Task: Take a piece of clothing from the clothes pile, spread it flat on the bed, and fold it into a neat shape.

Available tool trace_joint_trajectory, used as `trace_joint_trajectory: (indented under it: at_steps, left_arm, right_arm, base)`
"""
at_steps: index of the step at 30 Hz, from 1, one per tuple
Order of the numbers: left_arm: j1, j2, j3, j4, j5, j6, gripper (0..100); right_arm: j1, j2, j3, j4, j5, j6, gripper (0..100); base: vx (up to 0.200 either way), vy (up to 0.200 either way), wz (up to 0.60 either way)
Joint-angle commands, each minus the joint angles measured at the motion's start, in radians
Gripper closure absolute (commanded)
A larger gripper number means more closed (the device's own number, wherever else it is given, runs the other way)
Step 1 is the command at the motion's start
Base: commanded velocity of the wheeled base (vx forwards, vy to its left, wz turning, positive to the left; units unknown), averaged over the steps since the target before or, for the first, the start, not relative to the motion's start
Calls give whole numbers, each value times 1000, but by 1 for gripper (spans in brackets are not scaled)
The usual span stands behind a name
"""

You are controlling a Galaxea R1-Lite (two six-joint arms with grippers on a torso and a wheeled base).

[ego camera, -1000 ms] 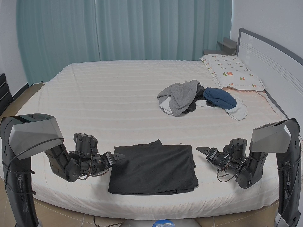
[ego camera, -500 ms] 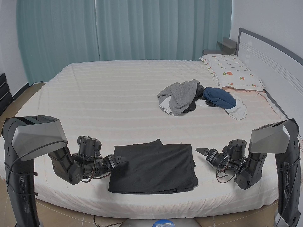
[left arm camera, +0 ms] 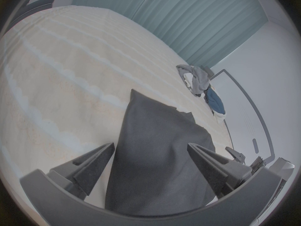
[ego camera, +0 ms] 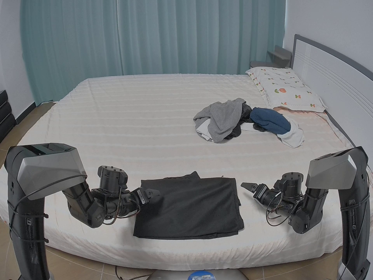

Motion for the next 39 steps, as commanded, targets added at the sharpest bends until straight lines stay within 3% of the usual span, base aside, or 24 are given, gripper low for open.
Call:
trace_joint_trajectory:
  at_steps: [1,17,23,36,39]
  left_arm:
    - [-4,10,3,0,2,0,100]
    - [-1,-1,10,1,14,-43,100]
    - [-2,-13,7,10,22,-103,100]
    - [1,-13,8,10,23,-109,100]
    - [7,-10,10,10,17,-111,100]
  right_arm:
    - [1,3,0,0,2,0,0]
    - [0,3,0,0,2,0,0]
    - [0,2,0,0,2,0,0]
    - [0,2,0,2,2,0,0]
    - [0,2,0,0,2,0,0]
  base:
    - [0,0,0]
    - [0,0,0]
    - [0,0,0]
    - [0,0,0]
    - [0,200,0]
